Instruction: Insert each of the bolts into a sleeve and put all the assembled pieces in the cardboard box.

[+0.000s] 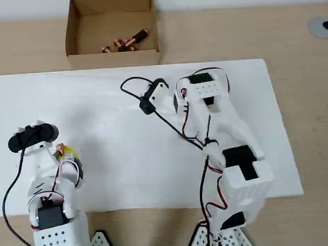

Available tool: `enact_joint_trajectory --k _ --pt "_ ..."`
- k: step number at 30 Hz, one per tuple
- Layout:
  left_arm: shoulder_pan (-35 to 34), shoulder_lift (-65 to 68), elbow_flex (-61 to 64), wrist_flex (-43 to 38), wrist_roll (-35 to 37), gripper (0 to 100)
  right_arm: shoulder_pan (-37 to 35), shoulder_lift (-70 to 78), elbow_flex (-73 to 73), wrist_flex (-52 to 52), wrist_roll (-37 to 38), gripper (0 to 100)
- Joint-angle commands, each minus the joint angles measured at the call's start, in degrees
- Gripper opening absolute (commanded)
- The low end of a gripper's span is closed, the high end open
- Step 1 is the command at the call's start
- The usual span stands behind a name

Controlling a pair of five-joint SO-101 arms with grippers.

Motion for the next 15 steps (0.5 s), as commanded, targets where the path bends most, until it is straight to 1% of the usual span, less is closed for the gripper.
enact_joint_trajectory --k 1,7,11,15 --pt "-1.0 -0.4 -0.3 -1.1 0.0 1 0.7 3.0 0.3 0.8 -4.6 1.2" --pt "-0.4 -0.4 -1.7 -1.2 0.3 1 2.9 -2.2 -15.2 11.2 -10.4 1.2" --pt "-0.4 -0.4 -6.9 -1.2 0.3 1 3.6 -8.7 -24.0 16.7 -10.5 1.2" --pt "-0.4 -0.4 -11.3 -1.2 0.0 1 3.2 -15.3 -29.7 21.1 -10.4 1.2"
